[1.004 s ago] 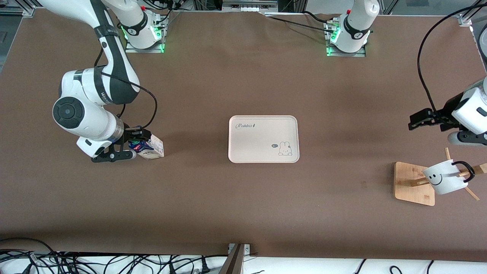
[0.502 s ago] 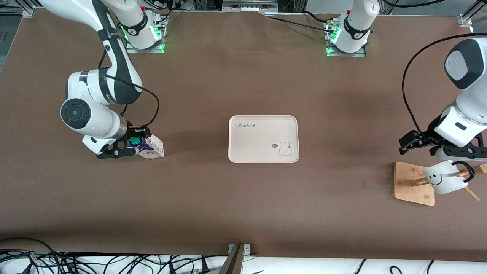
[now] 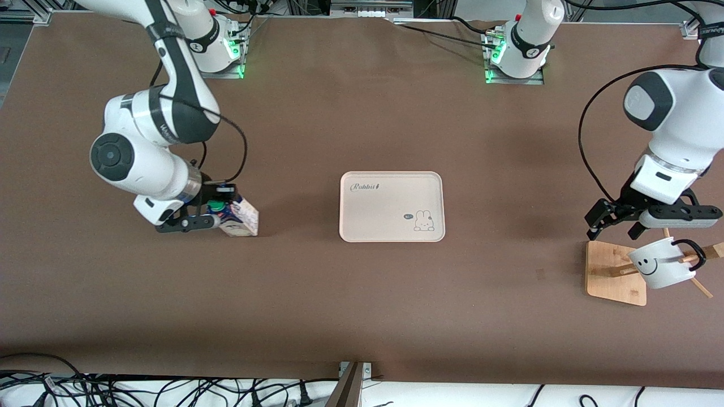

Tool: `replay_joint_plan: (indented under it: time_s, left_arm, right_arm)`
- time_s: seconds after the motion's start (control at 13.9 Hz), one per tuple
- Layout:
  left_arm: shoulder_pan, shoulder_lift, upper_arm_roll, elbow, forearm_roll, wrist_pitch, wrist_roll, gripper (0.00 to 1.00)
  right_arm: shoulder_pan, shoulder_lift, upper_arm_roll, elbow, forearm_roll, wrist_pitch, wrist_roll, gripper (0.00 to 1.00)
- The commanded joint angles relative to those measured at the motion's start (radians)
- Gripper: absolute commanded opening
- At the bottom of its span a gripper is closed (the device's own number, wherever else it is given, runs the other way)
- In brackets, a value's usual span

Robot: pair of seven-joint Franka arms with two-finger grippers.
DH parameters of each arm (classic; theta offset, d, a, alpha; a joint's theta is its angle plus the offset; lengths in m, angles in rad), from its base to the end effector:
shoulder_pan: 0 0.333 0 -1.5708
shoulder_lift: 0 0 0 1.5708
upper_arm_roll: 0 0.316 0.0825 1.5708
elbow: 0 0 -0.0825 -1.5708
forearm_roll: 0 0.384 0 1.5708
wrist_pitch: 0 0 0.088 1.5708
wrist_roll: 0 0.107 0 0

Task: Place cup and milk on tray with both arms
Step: 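Carry the milk carton onto the white tray with the right gripper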

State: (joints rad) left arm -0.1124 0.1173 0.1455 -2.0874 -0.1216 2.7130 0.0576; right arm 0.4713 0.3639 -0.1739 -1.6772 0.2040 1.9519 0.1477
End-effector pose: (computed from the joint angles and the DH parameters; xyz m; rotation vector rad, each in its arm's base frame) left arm 0.6055 0.0222 0.4262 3.0012 0.1014 0.7856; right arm 0.6120 0.2128 0.3876 -3.0323 -0.1129 0.1630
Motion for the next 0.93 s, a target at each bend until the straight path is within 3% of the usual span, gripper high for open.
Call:
replay_joint_plan:
  time_s: [0.0, 0.22, 0.36, 0.65, 0.86]
  left_arm:
    - [-0.001, -0.099, 0.000, -0.150, -0.013, 0.137, -0.002, 1.00]
    - [0.013, -0.108, 0.006, -0.178, -0.091, 0.181, -0.021, 1.00]
    - [0.016, -0.108, 0.006, -0.235, -0.182, 0.288, -0.025, 1.00]
    - [0.010, -0.104, 0.003, -0.362, -0.184, 0.538, -0.027, 1.00]
    - [0.007, -0.064, 0.002, -0.375, -0.185, 0.661, -0.028, 1.00]
  right_arm:
    - [0.134, 0.062, -0.003, 0.124, 0.055, -0.030, 0.177, 0.34]
    - [0.262, 0.177, -0.003, 0.281, 0.083, -0.018, 0.367, 0.35]
    - [0.332, 0.237, -0.004, 0.335, 0.081, -0.015, 0.456, 0.35]
    - [0.368, 0.271, -0.003, 0.330, 0.083, 0.035, 0.483, 0.36]
    - [0.380, 0.288, -0.003, 0.330, 0.084, 0.056, 0.492, 0.36]
